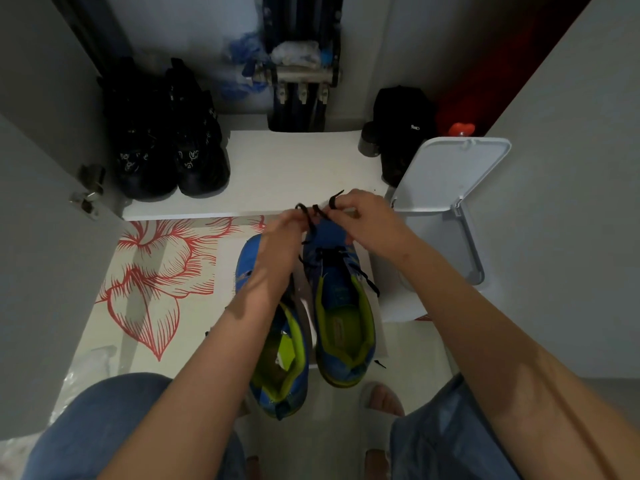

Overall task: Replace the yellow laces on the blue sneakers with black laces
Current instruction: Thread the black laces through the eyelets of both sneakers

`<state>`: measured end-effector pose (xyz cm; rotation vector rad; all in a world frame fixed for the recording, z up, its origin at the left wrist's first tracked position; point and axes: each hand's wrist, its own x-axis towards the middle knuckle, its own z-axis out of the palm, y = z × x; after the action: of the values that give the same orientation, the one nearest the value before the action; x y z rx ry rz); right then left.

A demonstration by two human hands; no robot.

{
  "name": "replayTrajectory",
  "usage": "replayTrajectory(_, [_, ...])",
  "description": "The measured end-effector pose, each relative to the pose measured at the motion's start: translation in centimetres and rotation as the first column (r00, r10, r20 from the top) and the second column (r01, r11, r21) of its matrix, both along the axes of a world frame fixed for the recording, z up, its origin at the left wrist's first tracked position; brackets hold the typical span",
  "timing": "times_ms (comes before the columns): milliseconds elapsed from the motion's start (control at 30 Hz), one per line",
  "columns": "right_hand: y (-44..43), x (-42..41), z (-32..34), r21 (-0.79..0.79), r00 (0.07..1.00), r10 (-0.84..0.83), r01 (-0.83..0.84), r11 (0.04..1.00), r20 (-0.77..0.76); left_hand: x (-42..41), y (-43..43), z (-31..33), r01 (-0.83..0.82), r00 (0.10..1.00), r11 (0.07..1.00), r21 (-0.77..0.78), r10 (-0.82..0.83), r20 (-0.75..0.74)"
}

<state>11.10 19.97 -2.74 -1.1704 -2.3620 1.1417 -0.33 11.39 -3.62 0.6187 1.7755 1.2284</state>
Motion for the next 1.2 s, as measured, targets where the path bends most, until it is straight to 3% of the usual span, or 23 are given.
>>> replayTrajectory(67, [-0.1, 0.2, 0.1, 0.07, 0.999, 0.035, -0.037, 0.997, 0.027, -0.2, 0.1, 1.1, -0.078, 0.989, 0.997, -0.02, 0.08, 0.127])
replayTrajectory(133, [-0.5, 0.1, 0.4, 0.063, 0.998, 0.05, -0.052, 0.997, 0.026, -0.3, 0.2, 1.1, -0.112, 0.99, 0.991, -0.071, 0.118, 0.082])
replayTrajectory(167, [-0.6, 0.1, 0.5, 0.063, 0.999, 0.047, -0.048, 0.997, 0.019, -0.3, -0.1, 0.9, -0.095, 0.993, 0.99, -0.105, 0.088, -0.076])
replayTrajectory(233, [-1.0, 0.0, 0.7, 0.04, 1.0, 0.019, -0.019, 0.999, -0.012, -0.3, -0.5, 1.0, -0.096, 0.903, 0.987, -0.128, 0.032, -0.429])
replayTrajectory(267, [-1.1, 0.0, 0.8, 0.003, 1.0, 0.007, -0.007, 1.0, -0.021, -0.2, -0.6, 1.2, -0.092, 0.867, 0.992, -0.081, 0.04, -0.496])
replayTrajectory(300, [-1.1, 0.1, 0.8, -0.056, 1.0, 0.007, -0.008, 0.998, -0.025, -0.2, -0.6, 1.2, -0.069, 0.872, 0.998, -0.012, 0.054, -0.486])
replayTrajectory(400, [-1.5, 0.1, 0.6, -0.271, 0.996, 0.082, -0.091, 0.958, -0.044, 0.3, -0.7, 2.0, 0.049, 0.985, 0.997, 0.068, -0.037, -0.166])
replayTrajectory(500, [-2.0, 0.0, -0.1, -0.36, 0.986, 0.151, -0.167, 0.918, -0.072, 0.4, -0.7, 1.5, 0.141, 0.954, 0.988, -0.064, -0.152, -0.256])
replayTrajectory(567, [-2.2, -0.1, -0.3, -0.381, 0.98, 0.167, -0.197, 0.903, -0.112, 0.1, -0.7, 1.1, 0.091, 0.956, 0.985, -0.145, -0.127, -0.264])
replayTrajectory(633, [-2.2, -0.1, -0.3, -0.398, 0.977, 0.171, -0.207, 0.894, -0.124, -0.1, -0.6, 0.8, 0.054, 0.988, 0.983, -0.174, -0.078, -0.134])
replayTrajectory(833, [-2.7, 0.1, -0.7, -0.534, 0.956, 0.289, -0.269, 0.802, -0.048, -0.3, -0.8, 0.2, -0.004, 0.975, 0.999, 0.046, -0.006, 0.222])
replayTrajectory(1067, [-2.4, 0.3, -0.4, -0.601, 0.973, 0.226, -0.209, 0.771, -0.048, 0.0, -0.7, 0.0, 0.006, 0.974, 0.998, 0.055, -0.018, 0.228])
replayTrajectory(1200, [-1.8, 1.1, 0.2, -0.613, 0.962, 0.263, -0.163, 0.773, 0.076, 0.2, -0.6, 0.2, -0.021, 0.979, 0.997, 0.072, 0.006, 0.206])
